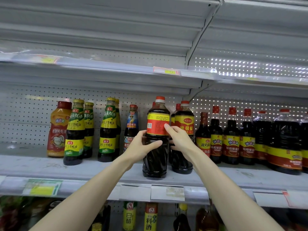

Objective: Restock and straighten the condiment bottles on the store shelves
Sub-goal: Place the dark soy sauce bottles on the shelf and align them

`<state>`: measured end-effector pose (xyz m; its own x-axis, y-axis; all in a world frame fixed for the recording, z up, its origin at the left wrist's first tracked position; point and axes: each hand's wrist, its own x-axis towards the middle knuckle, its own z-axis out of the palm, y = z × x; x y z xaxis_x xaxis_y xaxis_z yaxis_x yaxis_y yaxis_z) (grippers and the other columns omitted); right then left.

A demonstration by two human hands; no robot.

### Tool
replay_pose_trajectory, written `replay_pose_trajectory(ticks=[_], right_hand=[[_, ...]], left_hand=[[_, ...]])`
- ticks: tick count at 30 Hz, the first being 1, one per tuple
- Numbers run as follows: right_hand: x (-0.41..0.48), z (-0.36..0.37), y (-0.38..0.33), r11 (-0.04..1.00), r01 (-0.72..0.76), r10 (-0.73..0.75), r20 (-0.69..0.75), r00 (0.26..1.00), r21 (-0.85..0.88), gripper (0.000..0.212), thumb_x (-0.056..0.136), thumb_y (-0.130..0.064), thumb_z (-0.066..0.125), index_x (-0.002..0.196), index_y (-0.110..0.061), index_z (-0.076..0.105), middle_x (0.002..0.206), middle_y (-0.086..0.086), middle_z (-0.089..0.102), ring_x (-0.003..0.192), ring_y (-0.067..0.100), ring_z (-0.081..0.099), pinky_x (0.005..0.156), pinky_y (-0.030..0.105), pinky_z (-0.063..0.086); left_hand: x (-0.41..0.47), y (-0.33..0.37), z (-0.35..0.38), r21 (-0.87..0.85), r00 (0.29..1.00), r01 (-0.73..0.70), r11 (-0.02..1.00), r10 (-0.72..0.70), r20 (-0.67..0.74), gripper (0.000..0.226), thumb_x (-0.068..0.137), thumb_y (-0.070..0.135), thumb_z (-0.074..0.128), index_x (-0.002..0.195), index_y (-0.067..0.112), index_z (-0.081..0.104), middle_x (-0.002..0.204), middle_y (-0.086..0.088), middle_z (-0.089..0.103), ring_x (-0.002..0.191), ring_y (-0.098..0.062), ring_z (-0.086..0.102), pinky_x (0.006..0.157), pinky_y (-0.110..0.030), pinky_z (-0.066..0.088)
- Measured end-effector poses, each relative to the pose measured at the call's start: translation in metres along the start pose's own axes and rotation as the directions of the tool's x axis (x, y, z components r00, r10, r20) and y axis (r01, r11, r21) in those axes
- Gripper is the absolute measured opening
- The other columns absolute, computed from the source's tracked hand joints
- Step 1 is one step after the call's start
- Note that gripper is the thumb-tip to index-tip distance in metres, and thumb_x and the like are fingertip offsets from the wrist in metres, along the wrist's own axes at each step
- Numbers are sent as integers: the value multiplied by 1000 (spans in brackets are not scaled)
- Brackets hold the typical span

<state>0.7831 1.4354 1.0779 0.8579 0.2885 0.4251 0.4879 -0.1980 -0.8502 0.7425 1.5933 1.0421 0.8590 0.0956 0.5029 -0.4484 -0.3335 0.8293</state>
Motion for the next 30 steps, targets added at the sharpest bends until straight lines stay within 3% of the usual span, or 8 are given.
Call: replay_pose_trajectory(ticks=[3,5,9,14,18,22,26,30], right_hand=[[-3,5,-4,984,-75,59,99,993,164,48,100,-48,40,138,-20,46,119,-3,57,108,18,56,95,40,45],[-5,6,-2,981,-76,60,95,994,180,47,100,-48,41,137,-21,48,113,-5,60,104,16,59,93,39,47],[-7,4,1,991,-23,17,48,999,134,44,99,-46,45,135,-21,49,112,-6,63,106,18,62,99,48,48],[-13,0,-6,999,28,-28,18,999,-27,45,100,-47,44,138,-24,48,108,-9,60,107,23,61,84,34,51],[-11,0,-8,1000,-25,25,-2,1000,-14,51,100,-50,39,141,-20,44,136,3,54,122,25,52,101,42,44],[-12,4,-6,985,-98,89,70,994,140,49,101,-48,38,144,-24,40,136,1,52,128,24,48,111,52,34],[-14,5,-2,995,-42,38,44,998,96,50,99,-46,44,145,-28,40,137,1,54,122,25,54,106,51,42],[-19,1,0,1000,8,-8,7,1000,27,42,100,-44,46,139,-30,49,115,0,64,112,30,61,92,38,52]], left_hand=[[1,-5,3,155,994,-23,988,40,-106,69,74,41,80,131,27,44,117,1,56,106,-12,55,94,-31,48],[2,-8,0,185,991,-20,983,43,-126,65,74,40,80,129,29,48,111,0,58,103,-17,55,94,-34,49],[3,-9,-8,103,998,-34,994,39,-46,54,79,30,78,128,30,57,101,2,67,101,-20,61,85,-29,52],[1,-9,-17,-98,998,44,994,-40,45,57,86,21,71,134,33,43,113,3,65,111,-16,60,85,-27,48],[-3,0,0,48,1000,-15,999,15,1,60,81,32,76,131,29,43,113,10,59,102,-2,55,79,-19,45],[1,-1,4,218,993,-19,976,45,-112,67,77,41,78,132,25,44,119,1,57,109,-14,55,96,-34,48],[-2,1,-5,133,998,-37,990,42,-37,51,85,26,73,130,28,50,106,13,60,103,-4,56,77,-15,45],[-4,-5,-14,-88,995,74,993,-68,68,60,93,20,63,145,27,35,127,0,59,112,-13,58,79,-25,48]])
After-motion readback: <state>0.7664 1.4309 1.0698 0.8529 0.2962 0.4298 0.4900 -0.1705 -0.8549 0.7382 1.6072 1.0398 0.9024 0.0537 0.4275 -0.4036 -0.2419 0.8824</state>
